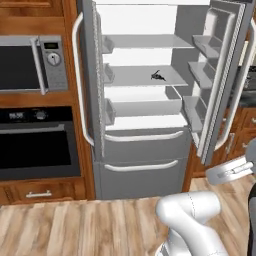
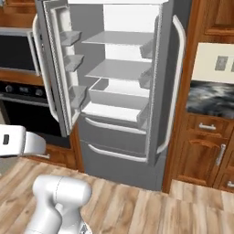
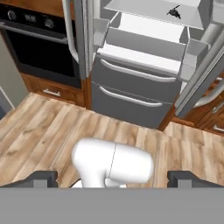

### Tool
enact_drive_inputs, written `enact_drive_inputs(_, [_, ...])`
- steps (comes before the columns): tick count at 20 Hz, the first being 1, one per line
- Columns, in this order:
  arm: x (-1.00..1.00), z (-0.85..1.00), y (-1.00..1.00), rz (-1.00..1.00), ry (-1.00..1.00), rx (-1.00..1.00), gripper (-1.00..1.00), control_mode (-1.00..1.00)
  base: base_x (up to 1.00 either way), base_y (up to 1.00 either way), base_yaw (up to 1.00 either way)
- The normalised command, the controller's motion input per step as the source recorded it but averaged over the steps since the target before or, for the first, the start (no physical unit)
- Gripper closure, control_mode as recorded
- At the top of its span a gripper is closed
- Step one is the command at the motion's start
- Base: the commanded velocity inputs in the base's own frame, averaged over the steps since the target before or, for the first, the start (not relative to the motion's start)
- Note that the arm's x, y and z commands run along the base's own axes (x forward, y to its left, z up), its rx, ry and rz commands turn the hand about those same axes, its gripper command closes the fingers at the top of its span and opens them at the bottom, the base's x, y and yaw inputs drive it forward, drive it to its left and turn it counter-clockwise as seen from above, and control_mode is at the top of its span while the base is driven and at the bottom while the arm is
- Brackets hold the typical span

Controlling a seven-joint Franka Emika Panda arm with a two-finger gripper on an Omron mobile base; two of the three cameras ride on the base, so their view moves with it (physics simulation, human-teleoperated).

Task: Take the cheese, fish, and squash from the fridge and place them on the plate on the dining counter to create an appetizer plate.

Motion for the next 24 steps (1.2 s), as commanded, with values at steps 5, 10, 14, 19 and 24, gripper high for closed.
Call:
enact_drive_inputs(5, [0.00,0.00,0.00,0.00,0.00,0.00,-1.00,1.00,0.26,0.42,-0.38])
enact_drive_inputs(10, [0.00,0.00,0.00,0.00,0.00,0.00,-1.00,1.00,0.37,0.17,-0.36])
enact_drive_inputs(14, [0.00,0.00,0.00,0.00,0.00,0.00,-1.00,1.00,0.57,0.34,-0.21])
enact_drive_inputs(19, [0.00,0.00,0.00,0.00,0.00,0.00,-1.00,1.00,0.64,0.30,-0.14])
enact_drive_inputs(24, [0.00,0.00,0.00,0.00,0.00,0.00,-1.00,1.00,0.51,0.02,-0.13])
